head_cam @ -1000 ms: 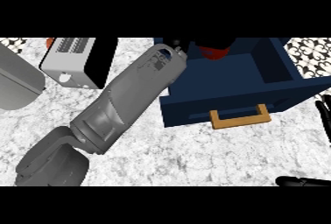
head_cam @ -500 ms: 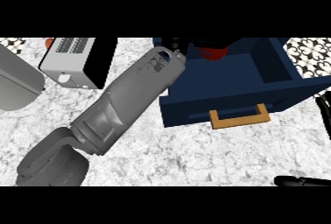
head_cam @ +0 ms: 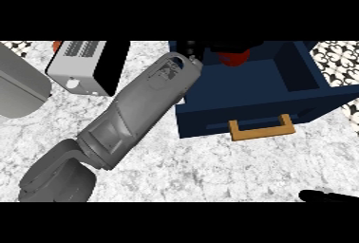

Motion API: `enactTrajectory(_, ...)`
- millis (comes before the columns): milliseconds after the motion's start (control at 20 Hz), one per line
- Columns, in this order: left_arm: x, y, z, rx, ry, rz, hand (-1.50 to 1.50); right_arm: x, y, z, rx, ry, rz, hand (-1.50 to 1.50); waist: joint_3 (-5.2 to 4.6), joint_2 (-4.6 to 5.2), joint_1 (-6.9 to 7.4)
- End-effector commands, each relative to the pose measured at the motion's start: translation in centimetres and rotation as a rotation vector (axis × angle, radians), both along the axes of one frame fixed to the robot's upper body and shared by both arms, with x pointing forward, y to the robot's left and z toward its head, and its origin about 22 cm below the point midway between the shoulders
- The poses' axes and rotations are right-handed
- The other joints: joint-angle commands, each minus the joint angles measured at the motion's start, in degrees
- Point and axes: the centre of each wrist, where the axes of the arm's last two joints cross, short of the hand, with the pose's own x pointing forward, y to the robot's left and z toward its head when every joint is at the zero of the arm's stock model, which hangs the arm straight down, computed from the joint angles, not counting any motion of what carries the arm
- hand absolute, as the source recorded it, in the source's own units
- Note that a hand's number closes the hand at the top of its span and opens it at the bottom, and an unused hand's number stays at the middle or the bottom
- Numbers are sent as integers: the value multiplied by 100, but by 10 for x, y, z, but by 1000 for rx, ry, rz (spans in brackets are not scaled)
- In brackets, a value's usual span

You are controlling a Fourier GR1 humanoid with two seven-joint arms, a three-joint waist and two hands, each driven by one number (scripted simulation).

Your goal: Pick up the can, place it into the drawer and close the drawer

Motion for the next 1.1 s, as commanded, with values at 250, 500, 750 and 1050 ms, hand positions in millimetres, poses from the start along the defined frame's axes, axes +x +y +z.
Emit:
enactTrajectory(250, 2, 0, 8, -99, -15, -4, -150, 6, 19, 15, -259, -82, -1, -150, -6, 3, 197)
enactTrajectory(500, -2, -4, 9, -100, -39, 11, -150, 18, 28, 11, -464, -87, -48, -150, -5, -46, 341)
enactTrajectory(750, -4, -16, 33, -85, -40, 19, -150, 37, 42, 9, -642, -65, -96, -150, -6, -86, 478)
enactTrajectory(1050, -3, -9, 28, -92, -36, 3, -150, 65, 72, -35, -810, -9, -91, -150, -9, -115, 712)
